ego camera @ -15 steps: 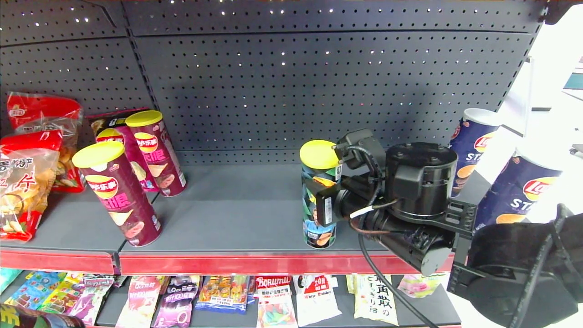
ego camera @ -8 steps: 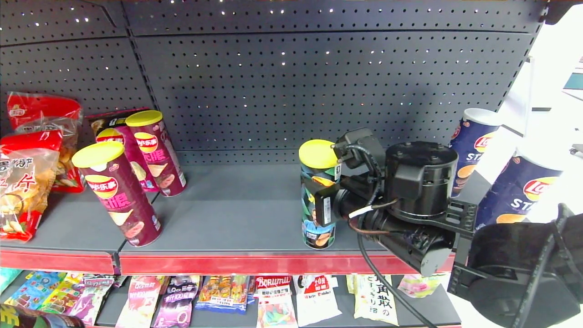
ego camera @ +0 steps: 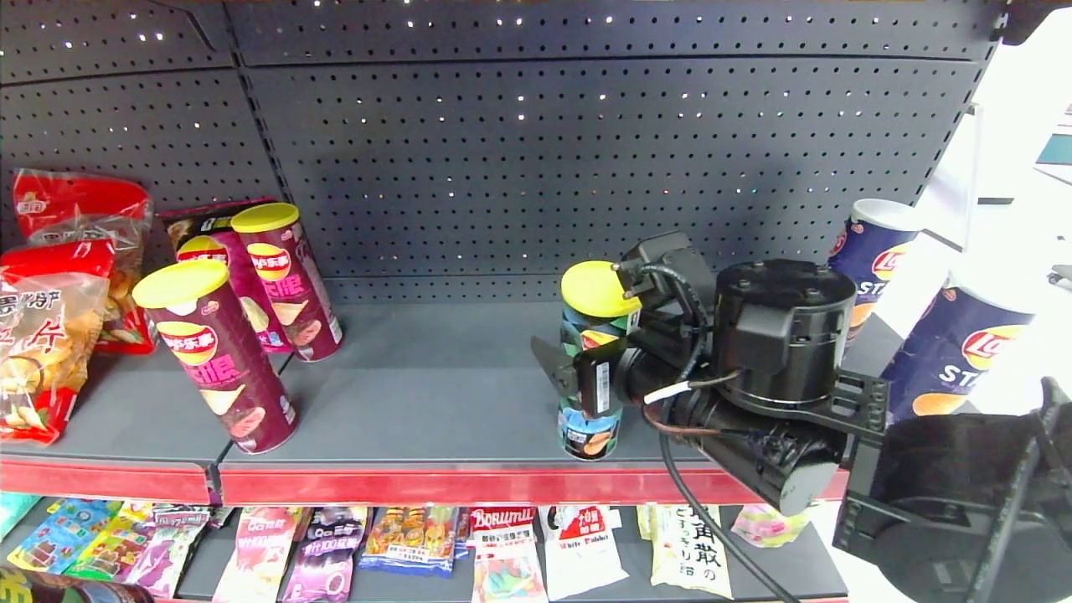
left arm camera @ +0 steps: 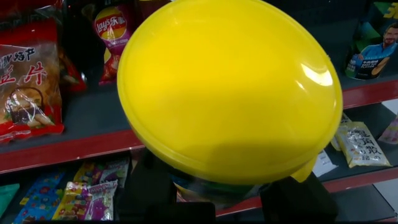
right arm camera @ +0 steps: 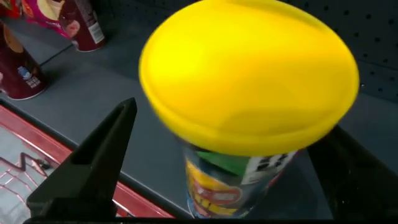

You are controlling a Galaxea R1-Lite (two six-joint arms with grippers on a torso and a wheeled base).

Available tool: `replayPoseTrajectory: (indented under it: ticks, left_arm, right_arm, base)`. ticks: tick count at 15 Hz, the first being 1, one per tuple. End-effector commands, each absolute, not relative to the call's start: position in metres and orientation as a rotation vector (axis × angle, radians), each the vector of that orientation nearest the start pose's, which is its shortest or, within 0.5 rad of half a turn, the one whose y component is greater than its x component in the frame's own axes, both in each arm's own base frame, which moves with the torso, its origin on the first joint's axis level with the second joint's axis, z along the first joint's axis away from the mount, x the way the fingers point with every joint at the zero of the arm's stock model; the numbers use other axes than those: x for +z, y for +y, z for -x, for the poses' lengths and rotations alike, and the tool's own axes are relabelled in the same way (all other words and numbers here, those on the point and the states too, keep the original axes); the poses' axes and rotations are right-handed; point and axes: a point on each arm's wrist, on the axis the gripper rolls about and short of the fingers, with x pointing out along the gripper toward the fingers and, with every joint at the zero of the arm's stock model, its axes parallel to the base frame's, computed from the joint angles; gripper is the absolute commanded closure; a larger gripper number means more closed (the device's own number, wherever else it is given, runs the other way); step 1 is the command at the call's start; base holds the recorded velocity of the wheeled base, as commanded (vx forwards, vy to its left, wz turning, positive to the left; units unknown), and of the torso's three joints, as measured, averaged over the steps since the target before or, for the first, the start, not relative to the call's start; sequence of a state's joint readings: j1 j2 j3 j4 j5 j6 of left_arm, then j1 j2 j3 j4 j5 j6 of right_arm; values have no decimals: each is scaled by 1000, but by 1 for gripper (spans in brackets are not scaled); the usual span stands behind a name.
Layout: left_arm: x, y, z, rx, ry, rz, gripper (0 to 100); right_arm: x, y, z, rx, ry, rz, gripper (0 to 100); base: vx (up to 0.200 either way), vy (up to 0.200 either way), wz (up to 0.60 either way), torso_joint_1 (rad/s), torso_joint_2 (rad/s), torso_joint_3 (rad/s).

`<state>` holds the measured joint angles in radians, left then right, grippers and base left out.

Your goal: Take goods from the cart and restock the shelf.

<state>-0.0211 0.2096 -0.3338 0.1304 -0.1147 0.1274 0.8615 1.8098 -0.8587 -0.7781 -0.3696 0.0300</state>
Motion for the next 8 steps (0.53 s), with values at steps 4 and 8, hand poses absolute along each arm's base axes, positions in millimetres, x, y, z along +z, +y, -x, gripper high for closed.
replayPoseTrajectory:
  ticks: [4,8]
  left_arm:
    - [163,-2,28,-136,-15,-127,100]
    - [167,-2,27,-143,-18,-128,100]
  right_arm:
    - [177,241,-204,467,151,82,0]
    - [189,199,-166,480,130,67,0]
  base:
    - [0,0,0,0,0,0]
    - [0,0,0,0,0,0]
